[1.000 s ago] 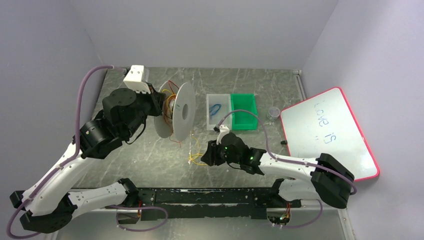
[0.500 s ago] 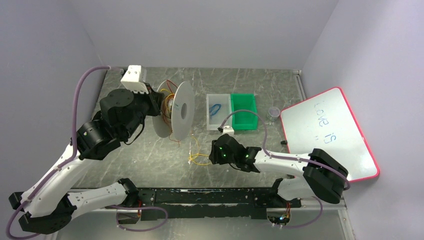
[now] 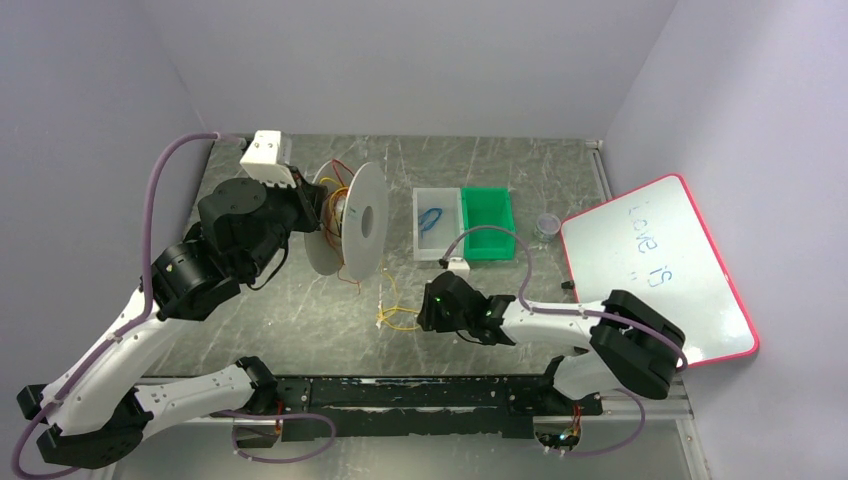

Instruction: Wrap the cables

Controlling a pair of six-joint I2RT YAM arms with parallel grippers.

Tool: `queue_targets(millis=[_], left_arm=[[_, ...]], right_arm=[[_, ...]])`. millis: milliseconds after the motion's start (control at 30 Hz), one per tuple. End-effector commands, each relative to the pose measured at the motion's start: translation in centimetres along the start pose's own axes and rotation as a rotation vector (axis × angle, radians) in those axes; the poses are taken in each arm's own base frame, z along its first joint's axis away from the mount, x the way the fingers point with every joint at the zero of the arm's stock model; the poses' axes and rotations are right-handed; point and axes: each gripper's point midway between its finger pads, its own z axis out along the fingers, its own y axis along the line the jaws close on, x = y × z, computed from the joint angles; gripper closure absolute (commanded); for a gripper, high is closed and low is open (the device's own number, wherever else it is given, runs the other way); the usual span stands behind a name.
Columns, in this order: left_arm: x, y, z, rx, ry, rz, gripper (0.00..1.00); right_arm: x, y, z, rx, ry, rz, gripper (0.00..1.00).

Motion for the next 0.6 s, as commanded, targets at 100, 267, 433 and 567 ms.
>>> queue_targets(millis=[100, 267, 433, 567], left_arm=[[-4.6, -1.0, -1.5, 0.052, -0.133, -0.094, 0.93], [-4.4, -1.0, -1.4, 0.052, -0.128, -0.093, 0.93], [-4.6, -1.0, -1.6, 0.055, -0.129, -0.094, 0.93], [-4.6, -1.1, -1.6, 0.057, -0.126, -0.096, 0.93]], right_arm=[[0.2, -0.4, 0.8, 0.026, -0.012, 0.068, 0.55], [0.1, -0.8, 1.0, 0.050, -0.020, 0.078, 0.56], [0.1, -1.3, 1.0, 0.070, -0.038, 0.104, 0.59], [0.1, -1.8, 1.4, 0.085, -0.047, 0.142, 0.64]])
